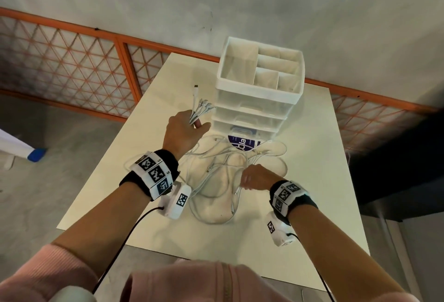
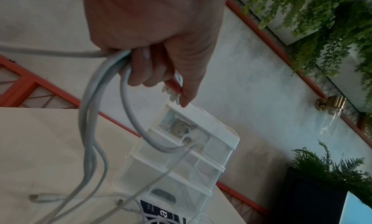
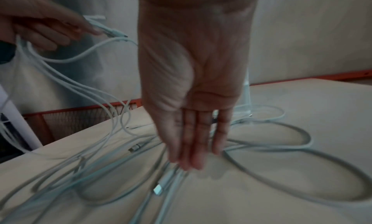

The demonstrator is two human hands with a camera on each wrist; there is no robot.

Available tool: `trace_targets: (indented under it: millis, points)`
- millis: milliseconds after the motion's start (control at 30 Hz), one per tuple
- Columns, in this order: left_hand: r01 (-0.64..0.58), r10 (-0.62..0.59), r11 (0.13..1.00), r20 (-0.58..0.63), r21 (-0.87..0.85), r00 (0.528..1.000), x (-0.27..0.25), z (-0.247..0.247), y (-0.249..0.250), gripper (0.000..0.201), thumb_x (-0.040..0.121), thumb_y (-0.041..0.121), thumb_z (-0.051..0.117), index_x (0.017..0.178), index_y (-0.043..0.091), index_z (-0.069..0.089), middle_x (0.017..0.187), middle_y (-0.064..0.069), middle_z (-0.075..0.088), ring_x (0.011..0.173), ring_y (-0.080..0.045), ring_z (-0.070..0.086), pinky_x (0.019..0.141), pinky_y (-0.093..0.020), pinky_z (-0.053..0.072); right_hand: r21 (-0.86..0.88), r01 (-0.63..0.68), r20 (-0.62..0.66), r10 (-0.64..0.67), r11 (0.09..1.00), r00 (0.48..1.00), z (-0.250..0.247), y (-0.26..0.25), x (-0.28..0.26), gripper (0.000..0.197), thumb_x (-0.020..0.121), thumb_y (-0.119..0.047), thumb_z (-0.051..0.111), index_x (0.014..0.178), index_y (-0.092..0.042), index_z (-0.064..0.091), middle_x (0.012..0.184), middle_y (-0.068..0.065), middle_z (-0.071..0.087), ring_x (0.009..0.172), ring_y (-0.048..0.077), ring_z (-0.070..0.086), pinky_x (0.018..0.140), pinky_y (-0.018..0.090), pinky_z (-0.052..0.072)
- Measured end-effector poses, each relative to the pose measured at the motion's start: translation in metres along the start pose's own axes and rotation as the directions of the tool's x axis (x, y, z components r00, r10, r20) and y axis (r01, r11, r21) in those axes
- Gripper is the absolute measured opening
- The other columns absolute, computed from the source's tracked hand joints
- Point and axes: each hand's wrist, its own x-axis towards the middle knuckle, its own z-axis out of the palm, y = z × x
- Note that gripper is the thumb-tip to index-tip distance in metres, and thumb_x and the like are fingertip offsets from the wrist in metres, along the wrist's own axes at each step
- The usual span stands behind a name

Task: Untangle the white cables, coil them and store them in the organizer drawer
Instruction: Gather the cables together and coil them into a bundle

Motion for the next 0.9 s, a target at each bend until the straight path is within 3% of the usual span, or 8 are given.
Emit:
trace_targets:
  millis: [67,133,233,333,533,667,767,900]
  points:
    - [-0.007,0.007,1.000,0.018,0.012,1.000,0.000,0.000,-0.001,0.038,0.080,0.027,0.072,0.058,0.019,0.043,0.055,0.005,0.047,0.051,-0.007,0.044,0.049,-0.016,0.031,-0.174,-0.162,-0.016,0.162,0.971,0.987,0.005,0.000,0.005,0.019,0.081,-0.001,0.058,0.097,0.004,0.066,0.101,0.020,0.070,0.092,0.031,0.068,0.076,0.033,0.052]
    - [-0.018,0.018,1.000,0.033,0.022,0.999,0.000,-0.001,-0.004,0.038,0.081,0.027,0.072,0.058,0.020,0.043,0.055,0.005,0.047,0.052,-0.007,0.044,0.049,-0.019,0.031,-0.150,-0.202,0.018,0.207,0.968,0.978,0.010,0.006,0.010,0.015,0.078,0.001,0.059,0.090,0.003,0.067,0.100,0.017,0.072,0.086,0.027,0.069,0.074,0.032,0.054]
    - [-0.037,0.036,0.999,0.035,0.029,0.999,-0.003,-0.002,-0.009,0.039,0.081,0.026,0.072,0.056,0.021,0.042,0.053,0.006,0.047,0.051,-0.006,0.044,0.048,-0.012,0.031,0.191,-0.034,-0.011,0.037,0.981,0.999,0.015,0.009,0.016,0.020,0.075,0.007,0.065,0.091,0.000,0.075,0.091,0.013,0.074,0.071,0.010,0.066,0.079,0.024,0.053]
    - [-0.031,0.030,0.999,0.042,0.029,0.999,-0.004,-0.001,-0.014,0.036,0.081,0.026,0.072,0.059,0.018,0.045,0.053,0.006,0.047,0.050,-0.005,0.044,0.048,-0.007,0.032,0.339,0.100,-0.070,-0.081,0.936,0.994,0.015,0.001,0.019,0.026,0.074,0.010,0.068,0.096,-0.003,0.075,0.069,-0.014,0.071,0.059,-0.013,0.058,0.068,0.005,0.045]
    - [-0.042,0.041,0.999,0.060,0.016,0.997,-0.004,-0.004,-0.018,0.034,0.081,0.025,0.072,0.061,0.014,0.047,0.052,0.005,0.047,0.051,-0.006,0.044,0.050,-0.007,0.033,0.080,0.296,-0.197,-0.276,0.952,0.941,0.030,0.006,0.027,0.029,0.067,0.017,0.065,0.091,0.001,0.067,0.087,-0.004,0.048,0.074,0.007,0.049,0.067,0.013,0.040]
    - [-0.040,0.039,0.999,0.086,0.004,0.996,-0.004,-0.006,-0.019,0.036,0.082,0.026,0.072,0.060,0.016,0.045,0.053,0.005,0.047,0.051,-0.007,0.044,0.050,-0.008,0.034,0.020,0.269,-0.142,-0.264,0.963,0.954,0.033,0.011,0.029,0.026,0.065,0.013,0.070,0.071,-0.012,0.064,0.072,-0.013,0.048,0.075,0.019,0.055,0.074,0.035,0.050]
    - [-0.050,0.052,0.998,0.105,-0.023,0.993,-0.006,-0.005,-0.014,0.041,0.084,0.025,0.069,0.059,0.019,0.037,0.054,0.005,0.042,0.051,-0.009,0.040,0.050,-0.009,0.034,0.011,0.163,-0.063,-0.162,0.987,0.985,0.010,0.011,0.022,0.017,0.071,0.001,0.075,0.080,-0.012,0.067,0.071,-0.011,0.054,0.073,0.010,0.055,0.076,0.022,0.045]
    - [-0.031,0.062,0.982,0.163,-0.188,0.985,-0.008,0.004,-0.004,0.043,0.088,0.030,0.065,0.065,0.018,0.031,0.059,0.005,0.032,0.052,-0.010,0.029,0.051,-0.015,0.030,0.239,0.190,-0.105,-0.169,0.952,0.980,-0.066,-0.003,-0.010,0.017,0.080,0.000,0.070,0.085,-0.012,0.059,0.073,-0.007,0.060,0.064,-0.005,0.055,0.060,0.003,0.039]
